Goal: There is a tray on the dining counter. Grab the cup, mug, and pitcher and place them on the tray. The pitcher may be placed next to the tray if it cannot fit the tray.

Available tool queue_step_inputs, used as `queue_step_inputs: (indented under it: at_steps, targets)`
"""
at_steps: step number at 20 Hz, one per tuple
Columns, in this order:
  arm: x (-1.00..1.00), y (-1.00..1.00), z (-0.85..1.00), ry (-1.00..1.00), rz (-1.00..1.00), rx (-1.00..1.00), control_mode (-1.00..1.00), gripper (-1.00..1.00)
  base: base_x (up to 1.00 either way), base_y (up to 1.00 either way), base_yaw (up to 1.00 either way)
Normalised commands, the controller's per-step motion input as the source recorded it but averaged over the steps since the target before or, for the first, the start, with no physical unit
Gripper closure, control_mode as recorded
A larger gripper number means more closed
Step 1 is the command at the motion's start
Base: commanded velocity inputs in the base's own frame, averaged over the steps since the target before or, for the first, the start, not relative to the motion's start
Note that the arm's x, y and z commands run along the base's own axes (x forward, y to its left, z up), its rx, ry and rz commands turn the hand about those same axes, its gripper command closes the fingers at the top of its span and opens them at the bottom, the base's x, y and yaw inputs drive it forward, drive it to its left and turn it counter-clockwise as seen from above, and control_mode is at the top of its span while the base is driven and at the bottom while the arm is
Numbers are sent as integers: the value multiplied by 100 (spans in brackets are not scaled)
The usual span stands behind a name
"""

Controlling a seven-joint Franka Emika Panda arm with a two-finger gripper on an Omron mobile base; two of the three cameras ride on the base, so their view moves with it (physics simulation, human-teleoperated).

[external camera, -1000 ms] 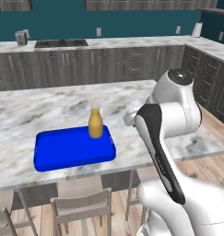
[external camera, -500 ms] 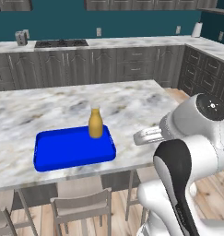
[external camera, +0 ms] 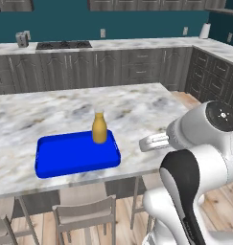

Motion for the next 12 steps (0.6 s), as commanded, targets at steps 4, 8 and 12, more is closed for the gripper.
queue_step_inputs:
  at_steps: [4, 8, 12]
  targets:
    - [0, 0, 0, 0, 0, 0, 100, -100, -71, 0, 0]
    - [0, 0, 0, 0, 0, 0, 100, -100, -86, 5, 4]
    - [0, 0, 0, 0, 0, 0, 100, -100, -44, 61, 2]
